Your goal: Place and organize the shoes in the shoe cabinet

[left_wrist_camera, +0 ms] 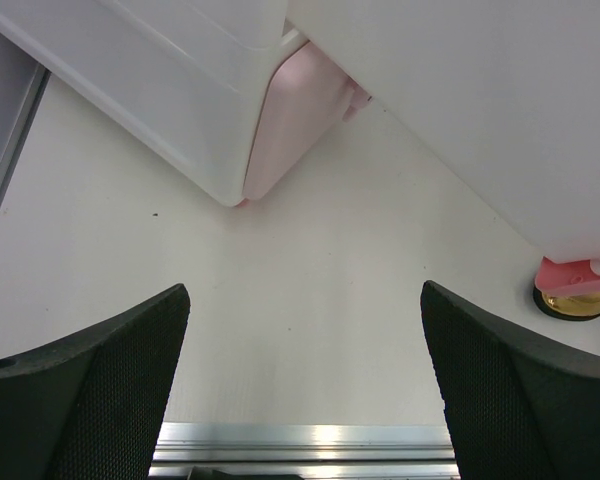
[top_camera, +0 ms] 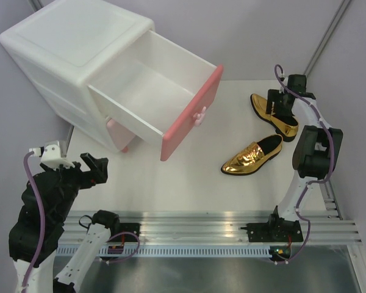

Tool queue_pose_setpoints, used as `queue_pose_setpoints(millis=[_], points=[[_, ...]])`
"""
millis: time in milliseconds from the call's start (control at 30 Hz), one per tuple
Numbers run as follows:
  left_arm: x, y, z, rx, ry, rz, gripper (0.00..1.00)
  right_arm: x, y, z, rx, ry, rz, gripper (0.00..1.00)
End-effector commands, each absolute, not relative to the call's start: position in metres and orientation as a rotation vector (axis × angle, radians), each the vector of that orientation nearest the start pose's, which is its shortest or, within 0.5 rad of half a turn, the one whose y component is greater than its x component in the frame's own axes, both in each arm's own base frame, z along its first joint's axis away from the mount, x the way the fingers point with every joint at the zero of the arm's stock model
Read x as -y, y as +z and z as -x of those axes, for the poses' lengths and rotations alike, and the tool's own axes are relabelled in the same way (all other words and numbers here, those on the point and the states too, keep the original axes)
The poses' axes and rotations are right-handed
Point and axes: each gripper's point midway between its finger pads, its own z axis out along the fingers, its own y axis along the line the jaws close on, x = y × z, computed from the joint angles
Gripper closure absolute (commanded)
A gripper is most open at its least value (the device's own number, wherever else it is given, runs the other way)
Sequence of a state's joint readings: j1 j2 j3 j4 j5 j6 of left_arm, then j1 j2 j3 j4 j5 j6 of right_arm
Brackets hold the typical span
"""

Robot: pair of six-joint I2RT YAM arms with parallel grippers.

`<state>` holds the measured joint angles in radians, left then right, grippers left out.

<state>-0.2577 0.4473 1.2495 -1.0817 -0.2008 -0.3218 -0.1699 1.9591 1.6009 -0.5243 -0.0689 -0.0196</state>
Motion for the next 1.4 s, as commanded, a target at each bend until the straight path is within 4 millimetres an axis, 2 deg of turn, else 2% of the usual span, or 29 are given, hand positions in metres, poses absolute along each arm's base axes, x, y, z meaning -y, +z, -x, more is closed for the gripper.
queue_pose_setpoints(millis=[0,67,133,167,267,333,400,433,500,567,633,700,733,900,1133,1233,1367], points=[[0.012,0.346,-0.142,-1.808,-0.196,0.161,0.0,0.066,0.094,-0.492,-2.496,0.049,-0.067,0.2],[0.012,0.349,-0.142,-1.804,-0.193,0.156,0.0,0.064,0.08,-0.483,-2.531,0.067,-0.063,0.24],[0.012,0.351,-0.141,-1.798,-0.19,0.151,0.0,0.063,0.076,-0.477,-2.533,0.065,-0.054,0.27],[0.011,0.351,-0.141,-1.8,-0.187,0.15,0.0,0.062,0.064,-0.468,-2.561,0.063,-0.055,0.31],[0.007,0.348,-0.143,-1.801,-0.154,0.155,0.0,0.065,0.051,-0.457,-2.571,0.026,-0.058,0.4],[0.006,0.345,-0.144,-1.804,-0.146,0.153,0.0,0.068,0.046,-0.453,-2.583,0.006,-0.055,0.47],[0.007,0.344,-0.146,-1.803,-0.15,0.153,0.0,0.069,0.041,-0.452,-2.595,-0.002,-0.052,0.49],[0.008,0.344,-0.147,-1.801,-0.152,0.152,0.0,0.07,0.041,-0.453,-2.594,-0.008,-0.054,0.57],[0.009,0.344,-0.147,-1.803,-0.156,0.148,0.0,0.073,0.043,-0.457,-2.58,-0.032,-0.052,0.62],[0.008,0.344,-0.148,-1.803,-0.15,0.146,0.0,0.077,0.047,-0.461,-2.566,-0.06,-0.052,0.75],[0.007,0.346,-0.148,-1.802,-0.143,0.143,0.0,0.083,0.052,-0.463,-2.557,-0.101,-0.057,0.82],[0.006,0.348,-0.148,-1.794,-0.139,0.144,0.0,0.085,0.064,-0.469,-2.521,-0.113,-0.052,0.96],[0.006,0.348,-0.148,-1.795,-0.134,0.145,0.0,0.085,0.068,-0.471,-2.507,-0.115,-0.051,0.98],[0.005,0.35,-0.149,-1.794,-0.135,0.154,0.0,0.088,0.116,-0.488,-2.369,-0.135,-0.052,0.99],[0.006,0.352,-0.152,-1.798,-0.131,0.153,0.0,0.091,0.206,-0.508,-2.158,-0.15,-0.071,0.99],[0.006,0.353,-0.152,-1.797,-0.135,0.155,0.0,0.093,0.241,-0.508,-2.081,-0.176,-0.095,0.99],[0.007,0.353,-0.153,-1.798,-0.138,0.159,0.0,0.084,0.291,-0.501,-1.977,-0.162,-0.097,0.99]])
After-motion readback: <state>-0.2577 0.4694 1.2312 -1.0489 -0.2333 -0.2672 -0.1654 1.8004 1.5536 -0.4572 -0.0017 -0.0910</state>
